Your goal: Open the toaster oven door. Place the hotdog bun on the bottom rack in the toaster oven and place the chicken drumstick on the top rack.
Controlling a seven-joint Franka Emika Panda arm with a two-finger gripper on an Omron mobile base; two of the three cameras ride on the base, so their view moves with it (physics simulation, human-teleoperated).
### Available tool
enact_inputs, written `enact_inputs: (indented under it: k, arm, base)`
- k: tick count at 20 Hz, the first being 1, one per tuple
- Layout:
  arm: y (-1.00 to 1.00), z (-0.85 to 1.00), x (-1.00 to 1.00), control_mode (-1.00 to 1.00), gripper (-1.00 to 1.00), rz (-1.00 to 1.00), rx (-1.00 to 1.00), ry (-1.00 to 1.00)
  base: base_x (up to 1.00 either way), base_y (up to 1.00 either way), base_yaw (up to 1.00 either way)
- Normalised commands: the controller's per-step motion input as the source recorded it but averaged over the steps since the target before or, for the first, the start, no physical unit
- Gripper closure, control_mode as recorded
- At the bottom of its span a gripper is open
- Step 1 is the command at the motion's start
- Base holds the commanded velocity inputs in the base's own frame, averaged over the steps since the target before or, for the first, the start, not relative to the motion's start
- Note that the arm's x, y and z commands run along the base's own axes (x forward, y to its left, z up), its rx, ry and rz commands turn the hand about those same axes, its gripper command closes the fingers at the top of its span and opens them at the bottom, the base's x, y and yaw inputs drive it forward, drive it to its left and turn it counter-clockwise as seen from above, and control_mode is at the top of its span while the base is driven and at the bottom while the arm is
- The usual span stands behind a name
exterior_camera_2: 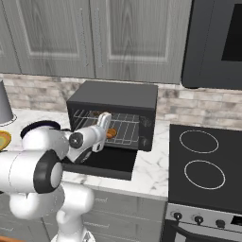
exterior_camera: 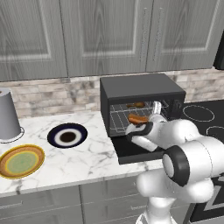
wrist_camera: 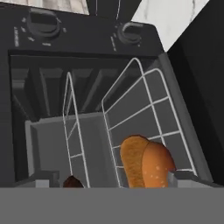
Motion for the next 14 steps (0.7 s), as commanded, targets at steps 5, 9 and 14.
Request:
enact_inputs:
  k: [5,9,14]
  arm:
    - [0.0,0.89,-0.68,-1.0,-1.0,-0.03,0.22,0.34]
    - [0.0,0.62,-0.8,-1.0,-1.0,-0.02,0.25,0.38]
    - [0.0,0.5,-0.68,-1.0,-1.0,0.0,0.24,0.41]
  base:
    - [0.0,0.0,0.0]
    - [0.0,0.0,0.0]
    - [0.0,0.0,0.0]
